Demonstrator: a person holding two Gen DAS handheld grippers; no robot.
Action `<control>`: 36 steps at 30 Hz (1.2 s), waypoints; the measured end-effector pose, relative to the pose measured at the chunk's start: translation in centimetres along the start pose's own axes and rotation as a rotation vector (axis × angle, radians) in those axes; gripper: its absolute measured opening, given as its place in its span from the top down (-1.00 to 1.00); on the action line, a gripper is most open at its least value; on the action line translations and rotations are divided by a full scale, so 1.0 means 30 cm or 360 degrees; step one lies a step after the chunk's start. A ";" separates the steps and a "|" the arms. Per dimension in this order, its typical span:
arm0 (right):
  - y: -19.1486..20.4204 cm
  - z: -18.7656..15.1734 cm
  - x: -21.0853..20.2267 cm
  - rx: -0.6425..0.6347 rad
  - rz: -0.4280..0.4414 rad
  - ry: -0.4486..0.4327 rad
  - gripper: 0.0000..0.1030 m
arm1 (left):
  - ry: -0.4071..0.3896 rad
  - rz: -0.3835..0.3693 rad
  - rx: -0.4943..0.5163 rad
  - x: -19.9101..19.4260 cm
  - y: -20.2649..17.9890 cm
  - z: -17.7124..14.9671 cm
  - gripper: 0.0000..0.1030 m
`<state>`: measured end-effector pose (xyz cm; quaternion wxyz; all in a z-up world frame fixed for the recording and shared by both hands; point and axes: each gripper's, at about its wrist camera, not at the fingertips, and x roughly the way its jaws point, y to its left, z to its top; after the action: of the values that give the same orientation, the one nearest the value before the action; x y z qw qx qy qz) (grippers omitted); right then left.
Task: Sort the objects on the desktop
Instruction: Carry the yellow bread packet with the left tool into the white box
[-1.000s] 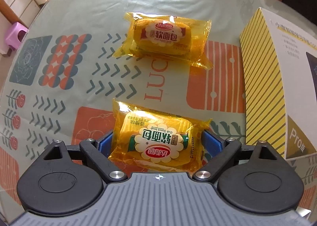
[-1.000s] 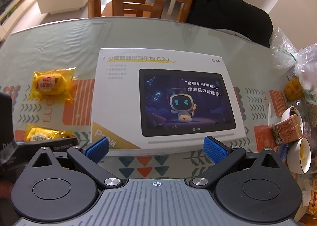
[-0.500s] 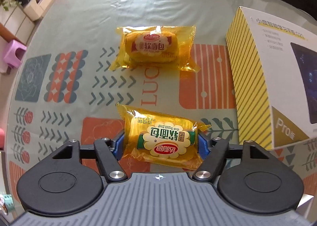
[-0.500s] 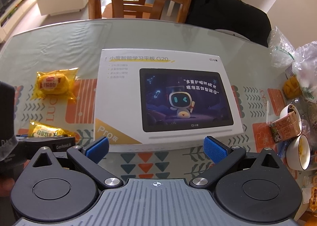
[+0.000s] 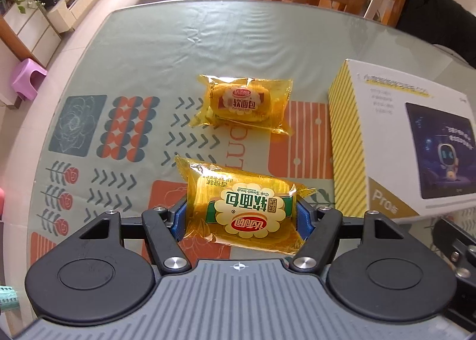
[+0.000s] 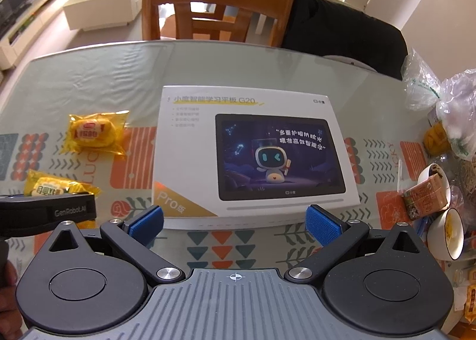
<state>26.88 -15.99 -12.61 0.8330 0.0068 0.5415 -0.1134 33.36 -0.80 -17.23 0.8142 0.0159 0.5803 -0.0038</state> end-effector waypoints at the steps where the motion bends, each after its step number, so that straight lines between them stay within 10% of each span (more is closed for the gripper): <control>1: -0.001 -0.002 -0.006 -0.0001 0.0003 -0.0004 -1.00 | -0.0001 -0.0005 -0.0004 -0.014 0.002 -0.004 -0.65; 36: -0.209 -0.306 -0.270 -0.0010 0.0077 -0.0078 -1.00 | -0.0070 -0.0043 0.0046 -0.451 -0.136 -0.429 -0.65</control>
<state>14.24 -19.38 -8.39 0.8485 0.0146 0.5210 -0.0916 16.68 -4.66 -8.74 0.8263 0.0197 0.5624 -0.0236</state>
